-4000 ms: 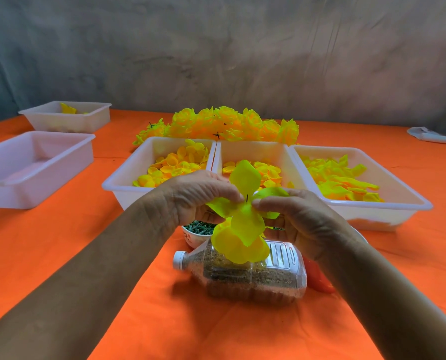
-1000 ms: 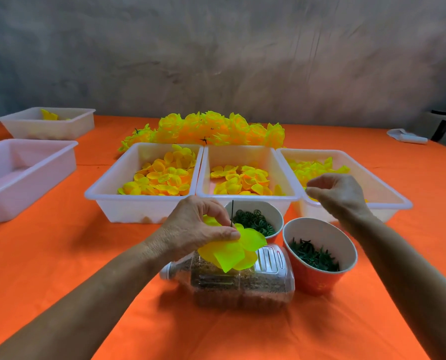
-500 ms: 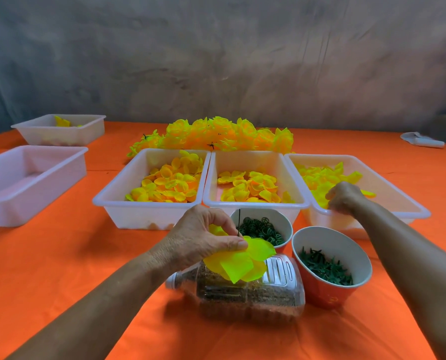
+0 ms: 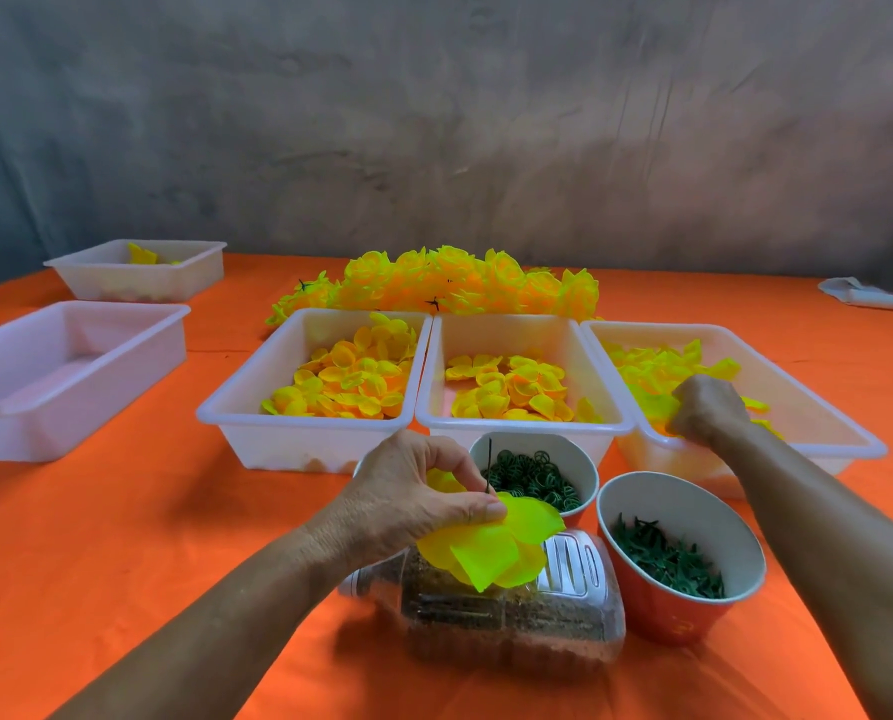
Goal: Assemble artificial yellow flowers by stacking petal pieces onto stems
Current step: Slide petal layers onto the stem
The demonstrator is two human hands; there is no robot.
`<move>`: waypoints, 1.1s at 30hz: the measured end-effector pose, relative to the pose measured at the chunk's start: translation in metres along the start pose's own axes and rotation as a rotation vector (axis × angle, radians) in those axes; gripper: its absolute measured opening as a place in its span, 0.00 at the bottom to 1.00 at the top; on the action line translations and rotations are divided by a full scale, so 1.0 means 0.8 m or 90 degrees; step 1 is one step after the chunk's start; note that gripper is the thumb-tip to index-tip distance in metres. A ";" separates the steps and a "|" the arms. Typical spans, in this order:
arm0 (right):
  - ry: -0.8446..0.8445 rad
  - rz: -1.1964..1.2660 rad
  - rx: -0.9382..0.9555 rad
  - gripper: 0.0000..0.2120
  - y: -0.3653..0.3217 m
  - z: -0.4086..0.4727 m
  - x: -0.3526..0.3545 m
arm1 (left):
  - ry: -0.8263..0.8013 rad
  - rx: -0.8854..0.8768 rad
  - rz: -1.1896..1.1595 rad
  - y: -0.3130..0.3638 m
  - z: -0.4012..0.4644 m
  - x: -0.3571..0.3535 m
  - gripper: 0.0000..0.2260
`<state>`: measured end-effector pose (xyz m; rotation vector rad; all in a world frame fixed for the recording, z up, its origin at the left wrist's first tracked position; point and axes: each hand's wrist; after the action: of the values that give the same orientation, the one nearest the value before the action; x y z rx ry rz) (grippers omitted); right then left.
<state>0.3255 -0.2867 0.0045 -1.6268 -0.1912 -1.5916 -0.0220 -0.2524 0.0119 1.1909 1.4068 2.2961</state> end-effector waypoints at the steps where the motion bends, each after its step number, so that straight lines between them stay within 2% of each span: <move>1: 0.035 0.027 -0.005 0.04 0.002 0.000 -0.002 | 0.000 0.000 0.000 -0.001 0.001 0.000 0.15; 5: 0.124 0.164 -0.063 0.15 0.011 -0.002 0.003 | -0.003 0.000 0.001 -0.004 0.001 0.000 0.15; 9: 0.183 0.293 -0.102 0.17 0.023 -0.005 0.017 | -0.005 0.003 0.005 -0.005 0.002 0.000 0.11; 13: 0.203 0.450 -0.092 0.19 0.020 -0.012 0.037 | -0.007 0.002 0.002 -0.002 0.000 0.001 0.10; 15: 0.174 0.601 -0.039 0.17 0.012 -0.024 0.051 | -0.005 0.000 0.000 -0.001 0.000 0.001 0.10; 17: 0.122 0.744 0.044 0.11 0.001 -0.041 0.067 | -0.002 0.000 0.000 0.001 -0.001 0.001 0.09; 21: 0.025 0.829 0.170 0.09 -0.030 -0.083 0.095 | 0.000 -0.010 0.001 -0.002 -0.003 0.001 0.10; 25: -0.003 0.830 0.129 0.07 -0.043 -0.095 0.100 | -0.004 -0.015 -0.008 -0.003 -0.002 0.001 0.14; 29: -0.004 0.831 0.057 0.06 -0.042 -0.096 0.102 | -0.008 -0.012 0.010 -0.001 -0.002 0.001 0.13; 33: -0.135 0.851 0.038 0.05 -0.053 -0.111 0.099 | -0.010 -0.004 0.002 0.002 -0.004 0.003 0.11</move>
<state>0.2463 -0.3499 0.0797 -1.3281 0.6242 -0.3776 -0.0257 -0.2542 0.0141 1.2066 1.3922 2.2867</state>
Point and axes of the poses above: each hand's wrist, its own z-axis towards the middle knuckle, its own x-axis out of the back of the hand, y = z × x, and after that the axes turned 7 degrees about z, right-handed
